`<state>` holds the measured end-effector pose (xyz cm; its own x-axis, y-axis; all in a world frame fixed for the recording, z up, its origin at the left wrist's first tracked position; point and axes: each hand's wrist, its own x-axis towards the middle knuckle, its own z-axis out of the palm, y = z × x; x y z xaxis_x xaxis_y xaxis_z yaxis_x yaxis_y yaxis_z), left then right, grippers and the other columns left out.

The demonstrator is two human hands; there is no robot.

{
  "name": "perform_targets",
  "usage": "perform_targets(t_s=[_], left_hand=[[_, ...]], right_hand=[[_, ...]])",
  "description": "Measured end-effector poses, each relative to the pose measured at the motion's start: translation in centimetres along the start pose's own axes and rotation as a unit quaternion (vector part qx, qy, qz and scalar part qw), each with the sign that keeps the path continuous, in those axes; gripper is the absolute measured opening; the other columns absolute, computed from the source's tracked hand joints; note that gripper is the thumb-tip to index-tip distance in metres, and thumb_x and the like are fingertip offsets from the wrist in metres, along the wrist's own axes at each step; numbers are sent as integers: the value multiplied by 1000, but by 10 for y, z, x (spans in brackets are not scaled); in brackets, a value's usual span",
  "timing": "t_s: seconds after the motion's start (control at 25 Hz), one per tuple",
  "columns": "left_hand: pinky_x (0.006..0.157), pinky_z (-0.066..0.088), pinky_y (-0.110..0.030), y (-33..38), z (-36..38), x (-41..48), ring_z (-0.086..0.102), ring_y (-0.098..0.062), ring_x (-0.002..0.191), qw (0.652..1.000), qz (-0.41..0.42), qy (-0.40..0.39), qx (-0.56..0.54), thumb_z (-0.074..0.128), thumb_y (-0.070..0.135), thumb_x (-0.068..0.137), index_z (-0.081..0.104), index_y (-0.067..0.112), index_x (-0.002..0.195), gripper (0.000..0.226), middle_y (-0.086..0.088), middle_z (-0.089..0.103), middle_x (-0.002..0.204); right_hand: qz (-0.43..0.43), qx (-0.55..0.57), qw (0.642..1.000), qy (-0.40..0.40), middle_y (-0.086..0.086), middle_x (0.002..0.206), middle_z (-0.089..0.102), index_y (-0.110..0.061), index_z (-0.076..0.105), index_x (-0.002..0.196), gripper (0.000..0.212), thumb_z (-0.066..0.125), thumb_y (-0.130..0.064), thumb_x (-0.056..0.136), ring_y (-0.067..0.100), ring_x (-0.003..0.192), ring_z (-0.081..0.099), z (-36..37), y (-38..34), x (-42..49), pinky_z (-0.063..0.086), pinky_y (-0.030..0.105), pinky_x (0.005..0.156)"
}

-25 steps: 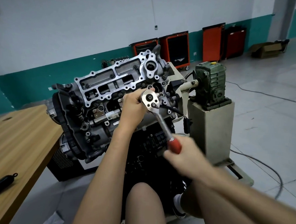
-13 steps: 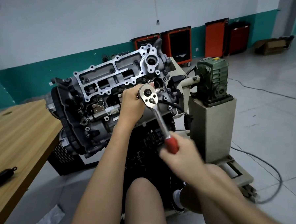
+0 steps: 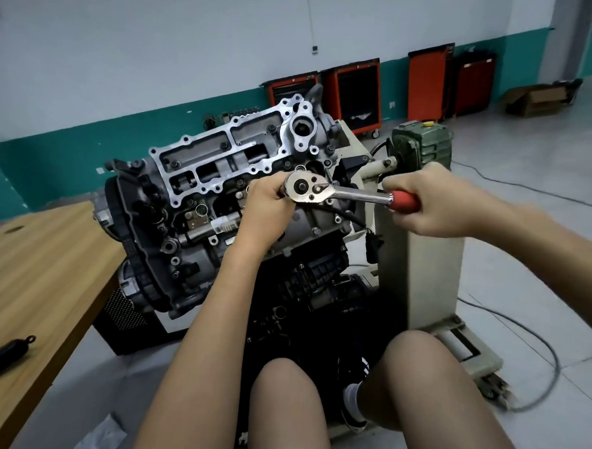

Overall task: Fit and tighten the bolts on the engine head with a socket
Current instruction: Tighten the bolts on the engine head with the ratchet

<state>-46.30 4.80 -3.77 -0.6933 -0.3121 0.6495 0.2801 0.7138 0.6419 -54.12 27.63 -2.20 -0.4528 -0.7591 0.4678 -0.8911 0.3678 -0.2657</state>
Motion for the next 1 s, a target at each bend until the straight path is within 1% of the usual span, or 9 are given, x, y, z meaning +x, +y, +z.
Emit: perform_targets(t_s=[0.2,0.28,0.44,0.48,0.6,0.68,0.8,0.92,1.0], left_hand=[[50,32,-19,2,-1,-8,32,-1,44,999,-14,8,-39,58,25,93,48,36,42,54,16,39,40],[51,28,-20,5,0,-7,28,-2,44,999,-16,15,-26,58,25,93,42,35,39,58,15,35,39],[53,26,-26,5,-1,-5,24,-4,46,999,-22,14,-24,59,26,93,30,32,43,58,14,31,41],[53,27,-26,4,-1,-5,25,-4,47,999,-21,13,-27,59,26,93,29,31,44,57,14,31,41],[57,35,-27,-2,-1,-4,35,-9,51,999,-19,18,-41,59,24,93,40,24,46,51,11,41,46],[63,41,-30,-6,0,-1,46,-13,59,999,-13,22,-30,60,13,90,59,6,56,34,-11,58,57],[58,42,-24,-6,1,-2,48,-6,55,999,-11,16,-33,60,5,87,65,10,61,27,-2,60,56],[50,35,-15,0,1,-6,39,2,45,999,0,13,-53,60,10,91,54,35,45,52,17,46,44],[53,30,-21,1,4,-6,32,0,47,999,3,20,-26,60,15,92,47,35,42,55,16,40,42]], right_hand=[[95,236,964,79,-8,51,41,-20,39,60,35,66,-2,73,6,47,37,92,-55,-44,33,25,50],[142,412,897,80,-7,48,39,-18,40,61,34,68,-4,75,6,44,35,129,-97,-51,32,23,45],[165,679,702,-138,1,41,40,-18,46,59,34,67,-14,86,15,32,36,123,-121,-42,32,18,38],[178,646,724,-163,2,40,39,-17,45,57,38,65,-14,88,15,31,34,109,-106,-42,30,17,36],[157,315,927,-130,-2,39,44,-11,50,56,34,66,-15,86,16,32,40,46,-42,-27,32,19,32],[91,102,987,-88,-7,38,45,-14,55,55,29,70,-16,80,9,34,41,2,-14,-2,33,18,34],[65,38,996,-56,-12,37,44,-15,52,51,31,69,-12,76,5,35,38,-7,-9,12,30,14,37],[132,220,966,-23,-10,37,39,-10,47,53,35,68,-11,81,3,34,35,55,-38,-26,30,17,37],[180,409,894,14,-7,41,35,-12,42,57,36,65,-10,86,8,34,34,103,-78,-45,27,22,36]])
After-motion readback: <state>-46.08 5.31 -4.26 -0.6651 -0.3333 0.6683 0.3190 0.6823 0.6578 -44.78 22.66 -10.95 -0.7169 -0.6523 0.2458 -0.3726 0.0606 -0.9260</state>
